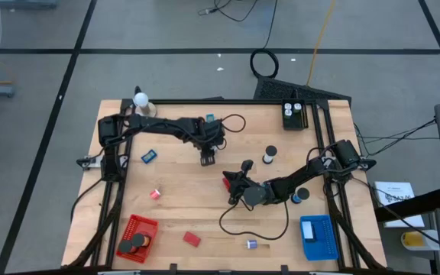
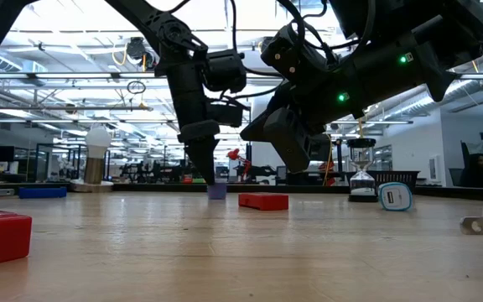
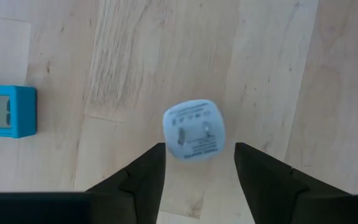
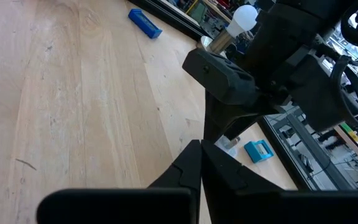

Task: Pick & Place Office items
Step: Put the violet charger adapter into the black bin

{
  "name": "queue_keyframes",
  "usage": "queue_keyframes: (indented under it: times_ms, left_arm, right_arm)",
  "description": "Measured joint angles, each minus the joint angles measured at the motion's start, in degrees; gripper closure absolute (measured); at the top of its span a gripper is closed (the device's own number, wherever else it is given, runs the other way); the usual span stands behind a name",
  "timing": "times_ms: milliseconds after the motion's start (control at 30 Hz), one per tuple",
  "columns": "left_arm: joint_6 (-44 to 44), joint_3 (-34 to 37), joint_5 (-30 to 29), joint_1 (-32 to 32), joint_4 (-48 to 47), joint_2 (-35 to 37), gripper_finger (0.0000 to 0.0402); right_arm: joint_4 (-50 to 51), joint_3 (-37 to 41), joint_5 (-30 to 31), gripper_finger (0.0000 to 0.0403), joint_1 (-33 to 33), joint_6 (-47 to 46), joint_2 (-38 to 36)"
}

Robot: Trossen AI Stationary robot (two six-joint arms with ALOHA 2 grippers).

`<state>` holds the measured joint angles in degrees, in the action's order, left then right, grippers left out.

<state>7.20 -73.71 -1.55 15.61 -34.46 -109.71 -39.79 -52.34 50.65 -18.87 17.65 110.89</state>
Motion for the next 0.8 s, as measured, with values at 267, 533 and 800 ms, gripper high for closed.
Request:
queue_keyframes:
  times_ms: [267,533,800]
  left_arm:
    - [3.3,0.0,-0.3,-0.4,-3.7,3.0,0.0177]
    - [4.3,14.0,4.1,-3.0,6.7,17.6,0.0265]
    - [0.6,46.5,9.7,-6.8,53.0,32.6,0.0361]
  right_arm:
    - [0.1,0.0,0.0,0.0402,0.0,-0.1,0.0]
    - [5.3,0.0,0.0,0.0394,0.0,-5.6,0.0]
    - [14.0,-0.1,-14.6,0.0381,3.6,-20.8,-5.2]
